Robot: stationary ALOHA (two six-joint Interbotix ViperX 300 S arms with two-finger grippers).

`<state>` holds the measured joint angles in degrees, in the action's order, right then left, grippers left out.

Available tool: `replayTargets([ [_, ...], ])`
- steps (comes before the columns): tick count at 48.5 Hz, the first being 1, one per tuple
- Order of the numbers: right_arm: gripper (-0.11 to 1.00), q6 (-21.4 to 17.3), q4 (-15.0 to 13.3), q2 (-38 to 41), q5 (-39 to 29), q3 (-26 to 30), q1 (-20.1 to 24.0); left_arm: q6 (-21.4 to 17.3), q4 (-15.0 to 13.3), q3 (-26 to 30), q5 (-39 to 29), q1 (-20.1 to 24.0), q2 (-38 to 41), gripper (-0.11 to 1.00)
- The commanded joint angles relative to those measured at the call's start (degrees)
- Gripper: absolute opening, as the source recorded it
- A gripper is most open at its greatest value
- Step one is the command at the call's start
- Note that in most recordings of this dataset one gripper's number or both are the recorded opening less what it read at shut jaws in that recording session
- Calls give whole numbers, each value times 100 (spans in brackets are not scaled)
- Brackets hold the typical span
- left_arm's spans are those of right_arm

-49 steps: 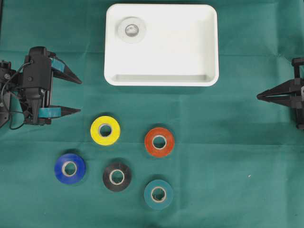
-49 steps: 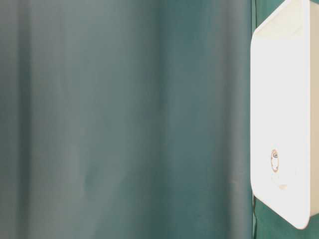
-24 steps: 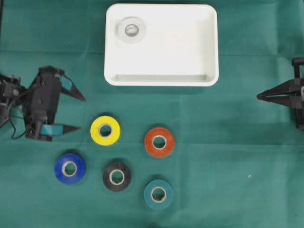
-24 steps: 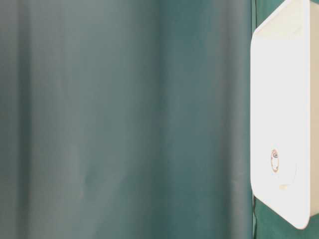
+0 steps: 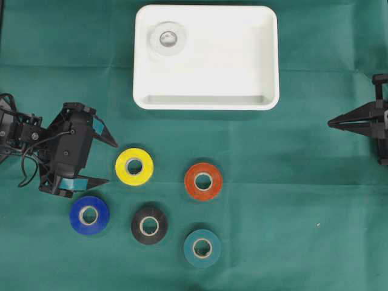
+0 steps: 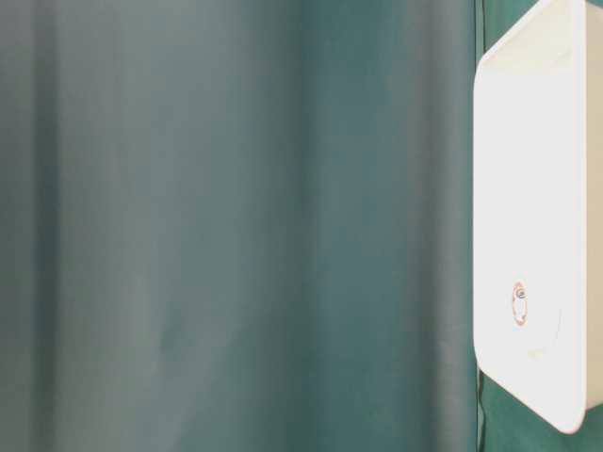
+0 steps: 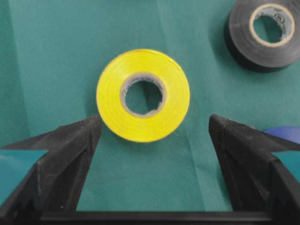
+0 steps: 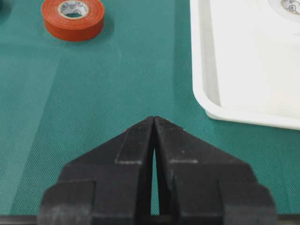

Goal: Put the tape into the white case with the left arm.
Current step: 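Move the left gripper toward the black tape roll, then lower the left gripper and close it on the black tape roll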

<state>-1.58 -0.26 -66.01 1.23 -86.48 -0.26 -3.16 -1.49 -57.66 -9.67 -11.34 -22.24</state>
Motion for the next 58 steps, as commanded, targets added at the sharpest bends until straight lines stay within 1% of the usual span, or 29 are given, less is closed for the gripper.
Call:
replayTargets([
  [1,-9,-9,-9,35,53,62,0,-9,0,132,18,-26,-18,96],
  [7,-9,-9,-9,35,62,62,0,-9,0,167,18,-114,26,96],
  [15,-9,-9,-9,35,62,79,0,-9,0,308,53,-378,237,95],
  [21,-9,-9,-9,35,62,79,0,-9,0,536,53,-519,536,96],
  [36,-9,-9,-9,35,62,79,0,-9,0,1257,53,-694,1433,95],
  [51,-9,-9,-9,44,53,62,0,-9,0,1837,44,-949,2004,95],
  [58,-9,-9,-9,35,62,62,0,-18,0,1995,18,-967,2188,95],
])
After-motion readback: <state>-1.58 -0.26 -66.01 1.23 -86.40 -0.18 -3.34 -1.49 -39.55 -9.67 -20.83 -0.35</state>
